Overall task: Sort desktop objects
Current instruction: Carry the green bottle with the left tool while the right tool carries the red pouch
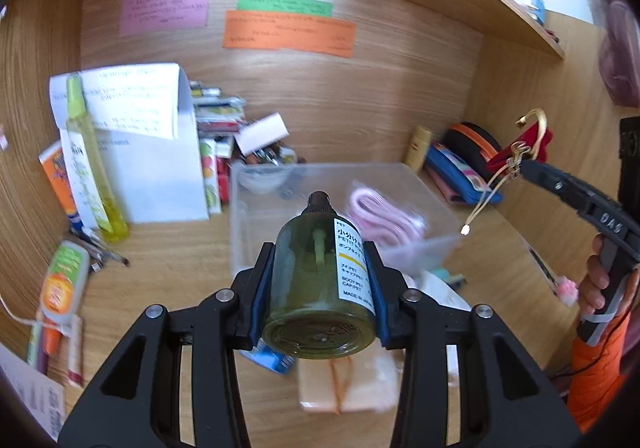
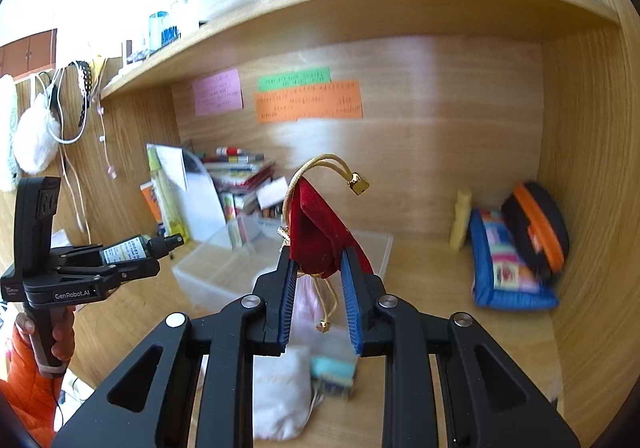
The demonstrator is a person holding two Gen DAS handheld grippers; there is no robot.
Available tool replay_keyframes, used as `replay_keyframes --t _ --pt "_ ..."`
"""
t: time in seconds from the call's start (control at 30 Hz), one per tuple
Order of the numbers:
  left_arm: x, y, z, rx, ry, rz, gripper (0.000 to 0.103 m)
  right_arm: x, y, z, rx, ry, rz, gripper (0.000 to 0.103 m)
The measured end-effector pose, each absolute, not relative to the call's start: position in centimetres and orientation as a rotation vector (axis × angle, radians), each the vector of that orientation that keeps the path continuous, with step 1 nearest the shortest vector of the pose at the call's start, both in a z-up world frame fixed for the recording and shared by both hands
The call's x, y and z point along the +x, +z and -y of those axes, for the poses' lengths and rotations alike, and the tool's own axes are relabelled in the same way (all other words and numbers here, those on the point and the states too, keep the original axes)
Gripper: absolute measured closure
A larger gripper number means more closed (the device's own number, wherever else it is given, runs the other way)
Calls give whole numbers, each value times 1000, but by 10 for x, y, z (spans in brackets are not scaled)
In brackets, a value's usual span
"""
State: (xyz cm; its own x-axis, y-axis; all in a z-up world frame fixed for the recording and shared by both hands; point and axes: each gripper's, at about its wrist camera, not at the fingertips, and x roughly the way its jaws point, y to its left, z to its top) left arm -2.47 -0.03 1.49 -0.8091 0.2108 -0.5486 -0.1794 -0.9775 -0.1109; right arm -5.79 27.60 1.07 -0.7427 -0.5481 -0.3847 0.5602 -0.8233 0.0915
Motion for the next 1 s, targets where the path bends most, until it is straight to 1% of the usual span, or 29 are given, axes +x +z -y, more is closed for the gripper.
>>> replay_keyframes --t 0.07,0.2,0.47,0.63,1.0 --pt "-30 19 3 -837 2845 49 62 -66 16 -272 514 -2485 -50 83" --pt "-44 28 11 -811 2862 48 62 -85 20 -263 511 -2492 -62 83" --pt "-84 34 15 -820 2853 66 62 -115 9 -249 560 -2503 -50 83" --pt "-106 24 9 -854 2834 75 62 -132 -11 -241 649 -2499 -58 83" --pt "-134 -17 -3 -1001 2758 77 62 -153 -48 -231 820 -2466 -100 83"
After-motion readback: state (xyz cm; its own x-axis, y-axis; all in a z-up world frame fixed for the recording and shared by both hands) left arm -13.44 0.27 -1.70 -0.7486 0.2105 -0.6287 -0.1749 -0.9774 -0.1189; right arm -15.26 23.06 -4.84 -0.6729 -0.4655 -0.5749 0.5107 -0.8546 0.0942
